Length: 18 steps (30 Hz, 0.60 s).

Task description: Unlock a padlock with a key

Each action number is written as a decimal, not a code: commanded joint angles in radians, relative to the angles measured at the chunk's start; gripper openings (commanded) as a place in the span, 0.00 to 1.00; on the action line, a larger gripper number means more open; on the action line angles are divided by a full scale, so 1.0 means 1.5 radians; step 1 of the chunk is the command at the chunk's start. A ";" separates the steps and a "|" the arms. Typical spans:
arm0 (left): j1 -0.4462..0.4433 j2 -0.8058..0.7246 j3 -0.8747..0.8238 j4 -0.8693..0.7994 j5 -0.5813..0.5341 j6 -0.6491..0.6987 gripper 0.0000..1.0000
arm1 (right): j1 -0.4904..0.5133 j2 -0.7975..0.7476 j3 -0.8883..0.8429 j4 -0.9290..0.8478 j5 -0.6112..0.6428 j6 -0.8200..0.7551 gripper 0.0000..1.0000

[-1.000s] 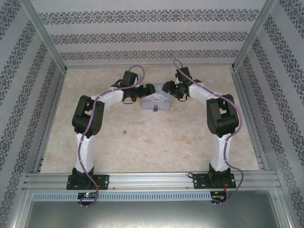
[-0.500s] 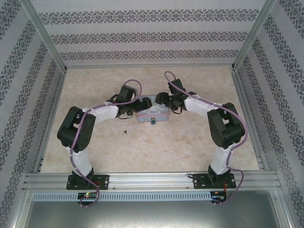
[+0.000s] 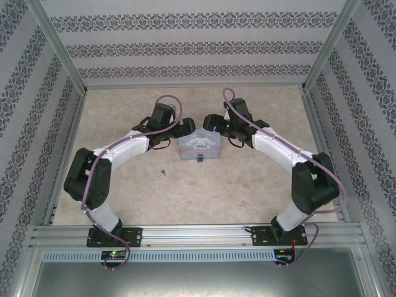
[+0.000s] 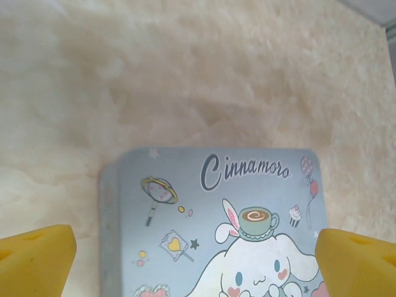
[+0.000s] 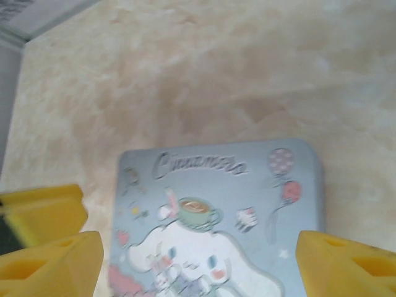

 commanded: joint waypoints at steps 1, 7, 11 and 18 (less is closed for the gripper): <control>0.024 -0.064 -0.016 -0.058 -0.094 0.019 0.99 | 0.065 -0.014 0.019 -0.060 -0.008 -0.117 0.82; 0.104 -0.190 -0.098 -0.075 -0.136 -0.023 0.99 | 0.189 0.044 0.096 -0.156 -0.052 -0.327 0.80; 0.183 -0.260 -0.153 -0.058 -0.067 -0.073 0.99 | 0.247 0.123 0.168 -0.215 -0.054 -0.425 0.79; 0.248 -0.300 -0.148 -0.112 0.002 -0.059 0.99 | 0.295 0.279 0.304 -0.290 -0.054 -0.489 0.74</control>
